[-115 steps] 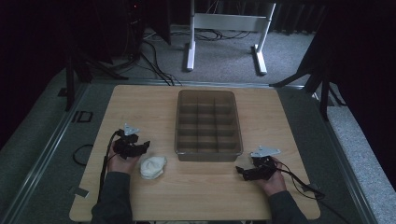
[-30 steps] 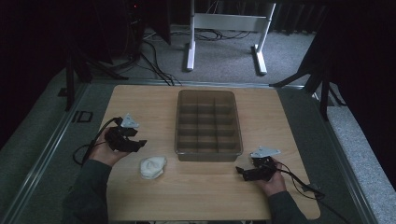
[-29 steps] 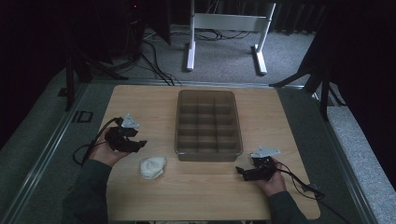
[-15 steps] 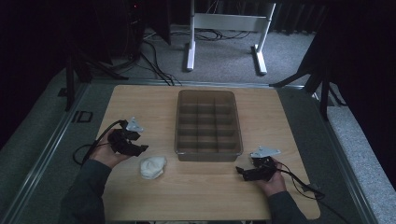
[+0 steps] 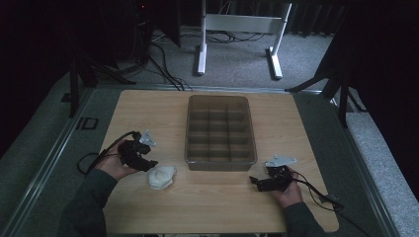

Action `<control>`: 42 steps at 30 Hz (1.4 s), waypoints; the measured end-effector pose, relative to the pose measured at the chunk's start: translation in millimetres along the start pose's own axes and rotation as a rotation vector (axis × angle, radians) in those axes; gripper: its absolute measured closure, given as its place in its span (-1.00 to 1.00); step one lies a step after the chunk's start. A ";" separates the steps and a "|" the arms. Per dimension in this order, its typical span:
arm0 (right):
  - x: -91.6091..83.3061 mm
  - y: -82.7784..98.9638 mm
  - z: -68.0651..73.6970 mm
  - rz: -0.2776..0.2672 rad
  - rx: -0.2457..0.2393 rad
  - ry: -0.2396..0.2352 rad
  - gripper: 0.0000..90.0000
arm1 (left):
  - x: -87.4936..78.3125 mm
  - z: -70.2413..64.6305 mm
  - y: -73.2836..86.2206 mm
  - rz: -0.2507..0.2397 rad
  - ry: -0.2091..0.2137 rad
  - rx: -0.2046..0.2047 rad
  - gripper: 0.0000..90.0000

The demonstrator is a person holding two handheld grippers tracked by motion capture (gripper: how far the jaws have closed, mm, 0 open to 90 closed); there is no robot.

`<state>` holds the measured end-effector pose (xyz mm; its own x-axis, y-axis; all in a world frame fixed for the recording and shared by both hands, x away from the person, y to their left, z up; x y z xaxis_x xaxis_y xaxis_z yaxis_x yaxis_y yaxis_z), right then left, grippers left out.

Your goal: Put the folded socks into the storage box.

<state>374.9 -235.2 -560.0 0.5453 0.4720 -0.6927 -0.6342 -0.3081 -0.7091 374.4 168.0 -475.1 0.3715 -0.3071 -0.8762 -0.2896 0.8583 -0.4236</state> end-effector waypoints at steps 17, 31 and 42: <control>0.0 0.0 0.0 0.000 0.000 0.000 -0.74 | 7.3 -13.1 -2.1 0.041 0.115 0.065 0.00; 0.0 0.0 0.0 0.000 0.000 0.000 -0.74 | 18.3 -20.2 1.0 0.072 0.185 0.084 0.00; 0.0 0.0 0.0 0.000 0.000 0.000 -0.74 | 27.3 -30.3 2.9 0.102 0.235 0.117 -0.04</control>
Point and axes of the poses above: each handheld gripper's, and its own axes: x roughly forward along the jaws, y roughly out of its underside, z roughly to its left, the point moved 8 cm from there along x, roughly forward along the jaws, and after that the axes turned 12 degrees about x, right-handed, at the moved point
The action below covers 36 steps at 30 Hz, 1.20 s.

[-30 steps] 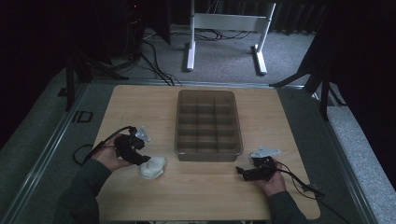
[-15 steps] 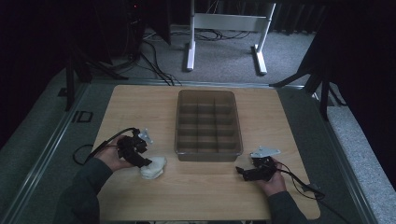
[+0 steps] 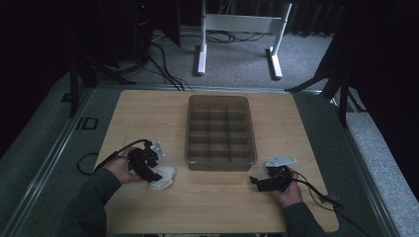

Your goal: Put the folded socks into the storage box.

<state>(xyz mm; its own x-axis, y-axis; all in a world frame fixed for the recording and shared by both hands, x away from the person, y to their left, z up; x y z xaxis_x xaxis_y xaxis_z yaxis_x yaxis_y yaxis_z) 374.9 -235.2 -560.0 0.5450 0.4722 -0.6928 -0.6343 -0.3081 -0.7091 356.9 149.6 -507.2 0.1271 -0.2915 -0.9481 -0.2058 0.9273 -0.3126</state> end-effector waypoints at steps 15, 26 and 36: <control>0.0 0.0 0.0 0.000 0.000 0.000 -0.74 | 16.8 -1.2 -0.5 0.058 0.006 0.017 -0.13; 0.0 0.0 0.0 0.000 0.000 0.000 -0.74 | 32.9 -3.0 -5.5 0.063 0.036 -0.005 -0.19; 0.0 0.0 0.0 0.000 0.000 0.000 -0.74 | 37.0 -3.3 -7.6 0.071 0.049 -0.015 -0.24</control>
Point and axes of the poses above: each handheld gripper's, and its own axes: x roughly forward along the jaws, y roughly out of its underside, z roughly to its left, the point moved 8 cm from there along x, roughly forward along the jaws, and after that the axes turned 12 degrees about x, right-handed, at the moved point
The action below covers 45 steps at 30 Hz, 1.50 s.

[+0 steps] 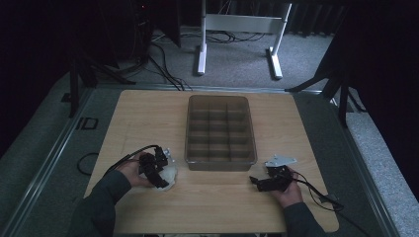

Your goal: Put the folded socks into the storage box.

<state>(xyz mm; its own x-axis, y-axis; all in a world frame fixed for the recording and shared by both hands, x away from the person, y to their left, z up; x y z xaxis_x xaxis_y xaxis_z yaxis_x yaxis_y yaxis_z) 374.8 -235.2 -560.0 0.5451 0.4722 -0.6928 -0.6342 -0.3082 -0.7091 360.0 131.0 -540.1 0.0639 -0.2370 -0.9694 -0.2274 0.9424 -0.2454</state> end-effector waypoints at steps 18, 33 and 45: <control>0.0 0.0 0.1 0.000 0.001 0.000 -0.74 | 2.5 -5.4 -7.2 0.069 -0.020 -0.007 -0.10; 0.0 0.0 0.0 0.000 0.001 0.000 -0.74 | -1.8 -7.6 -7.2 0.016 -0.002 0.047 0.56; 0.0 0.0 0.0 0.000 0.001 0.000 -0.74 | -9.7 -6.0 -11.1 -0.015 -0.004 0.050 0.57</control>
Point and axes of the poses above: each handheld gripper's, and its own axes: x roughly forward along the jaws, y roughly out of its underside, z roughly to its left, the point moved 8 cm from there along x, roughly forward along the jaws, and after that the axes turned 12 degrees about x, right-handed, at the moved point
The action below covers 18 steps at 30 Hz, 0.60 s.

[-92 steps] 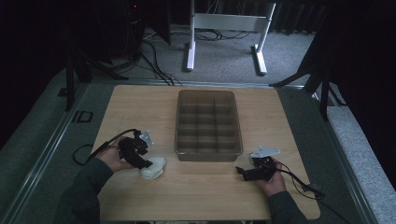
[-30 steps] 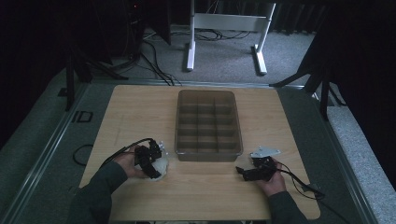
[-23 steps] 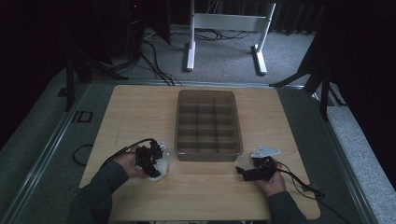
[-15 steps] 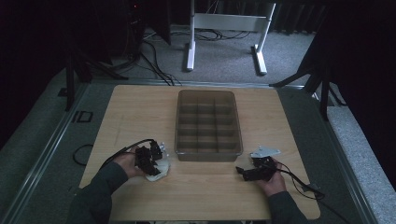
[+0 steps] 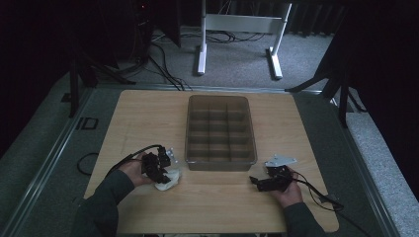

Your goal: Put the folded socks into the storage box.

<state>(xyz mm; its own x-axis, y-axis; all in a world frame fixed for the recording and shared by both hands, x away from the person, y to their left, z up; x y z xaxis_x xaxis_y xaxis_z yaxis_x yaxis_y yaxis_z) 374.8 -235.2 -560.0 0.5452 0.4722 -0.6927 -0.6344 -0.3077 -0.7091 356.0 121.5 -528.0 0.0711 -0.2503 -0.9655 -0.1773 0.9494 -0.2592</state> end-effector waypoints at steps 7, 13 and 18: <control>0.0 0.0 0.0 0.000 0.000 0.000 -0.74 | -9.8 3.0 -0.4 -0.030 -0.011 -0.008 0.57; 0.0 0.0 0.0 0.000 0.000 0.000 -0.74 | -18.7 4.6 -1.0 -0.059 -0.022 -0.016 0.57; 0.0 0.0 0.0 0.000 0.000 0.000 -0.74 | -20.1 4.6 -0.7 -0.060 -0.020 -0.016 0.57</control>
<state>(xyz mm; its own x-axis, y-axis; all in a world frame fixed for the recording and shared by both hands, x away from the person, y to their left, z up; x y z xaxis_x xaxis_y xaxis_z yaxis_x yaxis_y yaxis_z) 374.8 -235.2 -560.0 0.5453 0.4720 -0.6927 -0.6344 -0.3077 -0.7091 359.2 126.7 -508.2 0.1018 -0.3030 -0.9475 -0.1876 0.9295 -0.3174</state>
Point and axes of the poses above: each handheld gripper's, and its own axes: x roughly forward along the jaws, y roughly out of its underside, z roughly to its left, the point moved 8 cm from there along x, roughly forward along the jaws, and after that the axes turned 12 degrees about x, right-handed, at the moved point
